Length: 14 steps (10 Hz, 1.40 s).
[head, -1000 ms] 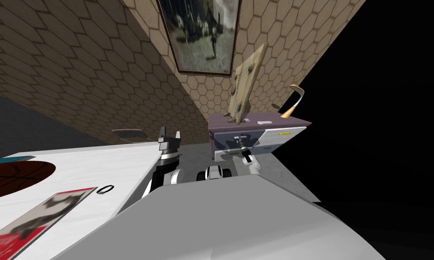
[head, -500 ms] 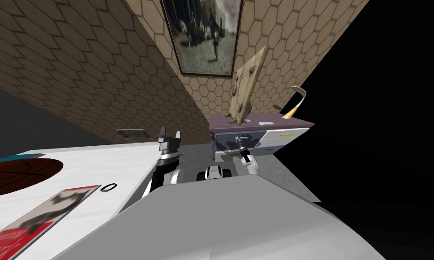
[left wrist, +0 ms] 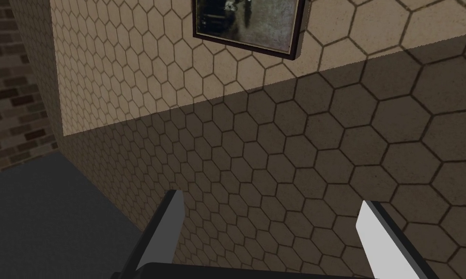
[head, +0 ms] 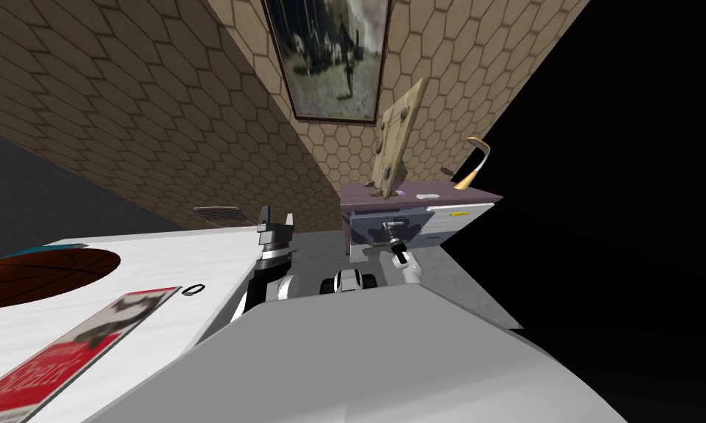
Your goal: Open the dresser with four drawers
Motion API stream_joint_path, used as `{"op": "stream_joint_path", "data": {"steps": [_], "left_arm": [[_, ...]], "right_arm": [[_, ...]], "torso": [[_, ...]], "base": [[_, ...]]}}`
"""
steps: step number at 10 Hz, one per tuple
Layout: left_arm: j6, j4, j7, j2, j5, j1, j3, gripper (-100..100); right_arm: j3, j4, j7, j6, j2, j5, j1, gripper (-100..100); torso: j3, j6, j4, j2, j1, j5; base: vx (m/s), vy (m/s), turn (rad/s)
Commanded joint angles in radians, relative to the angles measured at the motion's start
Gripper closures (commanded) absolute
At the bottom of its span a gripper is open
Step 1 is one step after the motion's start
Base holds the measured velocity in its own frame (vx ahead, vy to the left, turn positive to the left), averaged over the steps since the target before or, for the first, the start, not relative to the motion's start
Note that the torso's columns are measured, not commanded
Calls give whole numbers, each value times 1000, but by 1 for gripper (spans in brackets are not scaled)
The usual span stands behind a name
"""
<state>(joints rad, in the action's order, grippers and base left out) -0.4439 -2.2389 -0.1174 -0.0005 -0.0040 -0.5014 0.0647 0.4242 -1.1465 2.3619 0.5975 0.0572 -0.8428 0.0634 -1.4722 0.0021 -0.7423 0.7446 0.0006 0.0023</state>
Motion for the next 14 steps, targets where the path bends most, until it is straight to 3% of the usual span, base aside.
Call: {"op": "stream_joint_path", "data": {"steps": [1, 6, 7, 10, 12, 13, 14], "left_arm": [[0, 0, 0, 0, 0, 0, 0, 0], [0, 0, 0, 0, 0, 0, 0, 0], [0, 0, 0, 0, 0, 0, 0, 0], [0, 0, 0, 0, 0, 0, 0, 0], [0, 0, 0, 0, 0, -1, 0, 0], [0, 0, 0, 0, 0, -1, 0, 0], [0, 0, 0, 0, 0, 0, 0, 0]], "right_arm": [[-1, 2, -4, -1, 4, 0, 2, 100], [-14, -7, -20, -2, 11, -4, -5, 100], [-43, -49, -71, -53, 58, -55, -59, -100], [-43, -49, -130, -121, 58, -77, -72, -100], [-43, -49, -173, -133, 58, -77, -72, -100], [-71, -95, -207, -178, 106, -127, -124, -100], [-71, -95, -234, -203, 106, -150, -134, -100]], "torso": [[0, -1, 0, 0, 2, 0], [0, 1, -1, 0, 1, 0], [-3, -1, 0, -6, 2, 1], [-6, -2, 6, -11, -2, -3], [-6, -2, 6, -11, -1, -2], [-5, -2, 5, -9, -1, -2], [-3, -2, 4, -5, -3, -3]], "base": [[-116, 20, -15], [-168, -5, -18], [-72, -39, 521], [-36, -35, 127], [7, 7, -6], [-45, -29, 226], [-71, -51, 419]]}}
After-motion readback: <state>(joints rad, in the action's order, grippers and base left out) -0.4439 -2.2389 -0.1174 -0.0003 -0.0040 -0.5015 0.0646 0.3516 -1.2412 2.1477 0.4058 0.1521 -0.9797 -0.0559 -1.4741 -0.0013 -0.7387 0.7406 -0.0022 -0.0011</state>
